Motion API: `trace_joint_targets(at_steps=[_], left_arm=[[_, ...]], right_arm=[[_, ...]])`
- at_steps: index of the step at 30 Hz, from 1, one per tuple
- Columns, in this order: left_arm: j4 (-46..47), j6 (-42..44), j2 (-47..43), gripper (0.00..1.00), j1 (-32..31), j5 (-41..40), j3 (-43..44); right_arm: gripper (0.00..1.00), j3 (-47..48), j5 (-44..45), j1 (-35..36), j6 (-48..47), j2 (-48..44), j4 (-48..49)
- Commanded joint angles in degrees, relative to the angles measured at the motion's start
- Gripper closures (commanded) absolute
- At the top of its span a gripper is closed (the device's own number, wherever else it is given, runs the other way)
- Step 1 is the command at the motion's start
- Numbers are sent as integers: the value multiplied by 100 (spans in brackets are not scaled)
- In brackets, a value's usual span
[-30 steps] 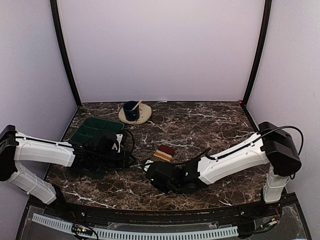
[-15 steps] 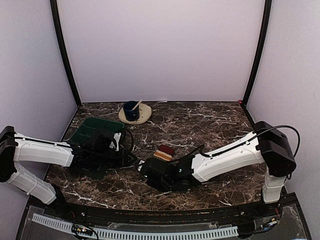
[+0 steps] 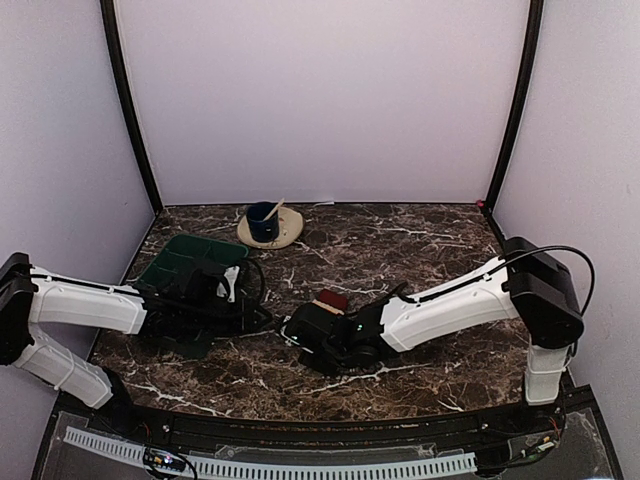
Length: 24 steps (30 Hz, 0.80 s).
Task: Roll the socks
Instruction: Roll the sock at the center of the board.
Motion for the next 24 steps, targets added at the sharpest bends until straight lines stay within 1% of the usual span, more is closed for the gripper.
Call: trace_joint_targets(at_steps=[1,7,9,11,13,14,20,24], left_arm=[[181,-27,12,66,60,149,-118],[244,-17,53,65,92,226,-118],[256,-14,65,65,107,244,-124],[266,-9,80,65,110,260,-119],[284,-5,125,65,114,299,-112],[321,2,138,65,121,331,-121],[453,164,122,65,126,476,-153],[440,324,35,65,127,526,-185]], right_arm=[[40,168,-276,-69,-87,130,6],[43,229,-471,-119,-151,264,-79],[46,222,-560,-156,-160,279,-82],[51,221,-640,-215,-147,286,-98],[60,235,-729,-284,-115,321,-157],[62,245,-787,-311,-97,338,-203],[74,230,-1254,-483,4,342,-309],[82,240,-1805,-563,33,267,-358]])
